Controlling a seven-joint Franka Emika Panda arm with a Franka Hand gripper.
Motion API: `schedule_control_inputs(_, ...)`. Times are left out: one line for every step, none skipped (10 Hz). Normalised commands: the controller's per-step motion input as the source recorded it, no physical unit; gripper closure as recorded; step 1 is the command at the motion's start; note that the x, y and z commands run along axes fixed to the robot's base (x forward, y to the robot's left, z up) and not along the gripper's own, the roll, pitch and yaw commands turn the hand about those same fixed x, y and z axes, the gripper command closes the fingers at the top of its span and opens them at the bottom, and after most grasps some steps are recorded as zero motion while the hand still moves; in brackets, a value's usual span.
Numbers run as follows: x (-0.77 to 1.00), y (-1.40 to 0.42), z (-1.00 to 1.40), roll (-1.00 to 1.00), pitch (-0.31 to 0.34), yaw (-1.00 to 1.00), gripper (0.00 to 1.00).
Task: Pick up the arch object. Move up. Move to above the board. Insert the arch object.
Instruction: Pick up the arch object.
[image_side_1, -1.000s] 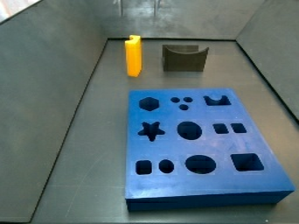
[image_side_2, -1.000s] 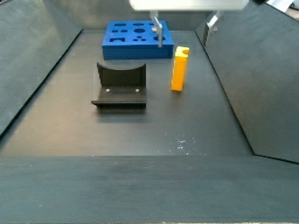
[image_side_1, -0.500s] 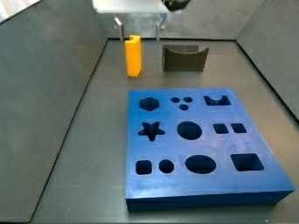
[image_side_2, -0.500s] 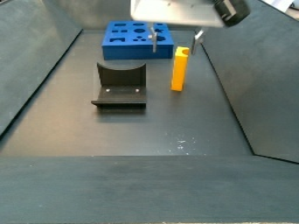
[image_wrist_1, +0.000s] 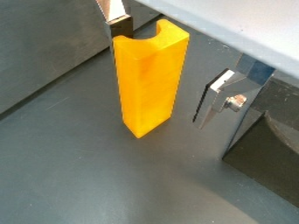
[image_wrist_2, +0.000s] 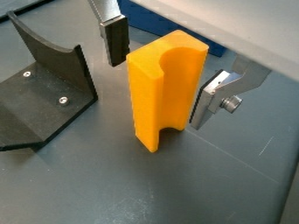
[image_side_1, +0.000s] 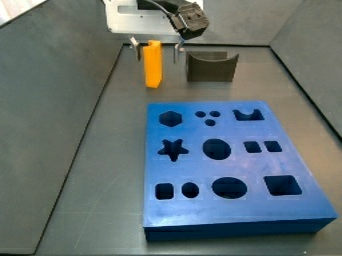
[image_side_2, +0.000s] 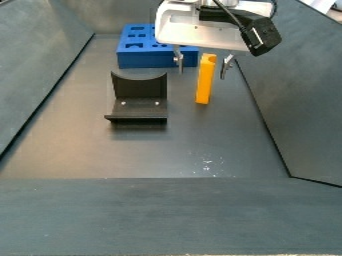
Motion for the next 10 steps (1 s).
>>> schedule_control_inputs(0.00,0.00,0.00,0.00,0.000,0.00,1.00)
schedule_control_inputs(0.00,0.00,0.00,0.00,0.000,0.00,1.00)
schedule_control_inputs(0.00,0.00,0.00,0.00,0.000,0.00,1.00)
schedule_control_inputs(0.00,0.00,0.00,0.00,0.000,0.00,1.00)
schedule_control_inputs(0.00,0.00,0.00,0.00,0.000,0.00,1.00)
schedule_control_inputs(0.00,0.00,0.00,0.00,0.000,0.00,1.00)
schedule_control_inputs(0.00,0.00,0.00,0.00,0.000,0.00,1.00)
schedule_control_inputs(0.00,0.00,0.00,0.00,0.000,0.00,1.00)
schedule_control_inputs(0.00,0.00,0.00,0.00,0.000,0.00,1.00)
schedule_control_inputs(0.00,0.00,0.00,0.00,0.000,0.00,1.00)
